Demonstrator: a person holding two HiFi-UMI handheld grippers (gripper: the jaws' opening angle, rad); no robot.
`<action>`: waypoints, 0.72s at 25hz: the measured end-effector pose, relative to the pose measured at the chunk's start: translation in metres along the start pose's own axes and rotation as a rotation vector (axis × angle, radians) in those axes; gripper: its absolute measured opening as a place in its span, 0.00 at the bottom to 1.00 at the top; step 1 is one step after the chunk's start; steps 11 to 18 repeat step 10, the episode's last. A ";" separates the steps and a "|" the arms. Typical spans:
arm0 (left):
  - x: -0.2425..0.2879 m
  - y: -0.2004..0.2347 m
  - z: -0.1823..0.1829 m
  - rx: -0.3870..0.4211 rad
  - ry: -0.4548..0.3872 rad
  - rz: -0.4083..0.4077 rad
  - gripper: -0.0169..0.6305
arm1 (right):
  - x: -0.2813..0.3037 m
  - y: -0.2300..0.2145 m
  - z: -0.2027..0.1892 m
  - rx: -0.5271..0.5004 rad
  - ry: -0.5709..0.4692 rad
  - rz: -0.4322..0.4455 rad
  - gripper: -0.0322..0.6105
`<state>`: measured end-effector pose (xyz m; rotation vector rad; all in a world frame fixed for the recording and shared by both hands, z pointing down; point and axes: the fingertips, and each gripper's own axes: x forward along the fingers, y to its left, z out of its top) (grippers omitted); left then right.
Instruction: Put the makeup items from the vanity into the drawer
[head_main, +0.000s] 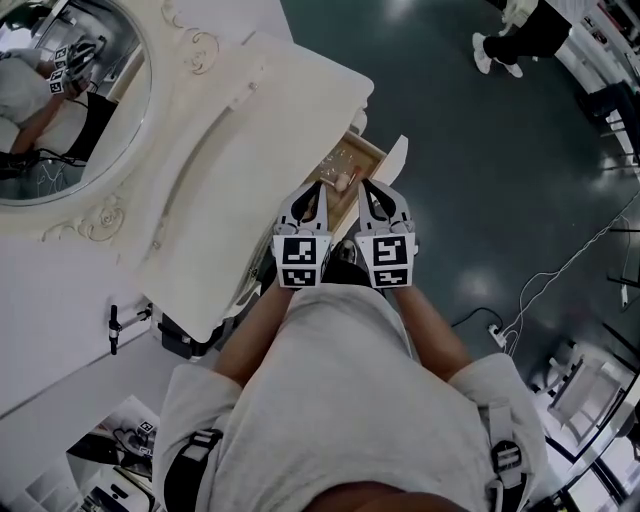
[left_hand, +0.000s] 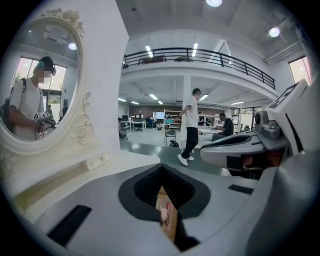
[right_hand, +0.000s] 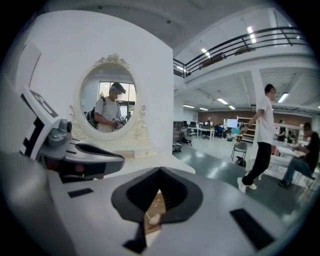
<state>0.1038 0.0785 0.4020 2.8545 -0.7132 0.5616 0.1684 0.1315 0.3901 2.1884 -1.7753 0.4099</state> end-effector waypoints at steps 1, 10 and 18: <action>0.000 0.001 -0.001 0.000 0.003 0.000 0.04 | 0.000 0.000 -0.001 0.002 0.001 -0.003 0.07; 0.001 0.002 -0.009 0.011 0.024 -0.004 0.04 | 0.004 -0.002 -0.004 0.005 0.009 -0.006 0.07; 0.001 0.002 -0.009 0.011 0.024 -0.004 0.04 | 0.004 -0.002 -0.004 0.005 0.009 -0.006 0.07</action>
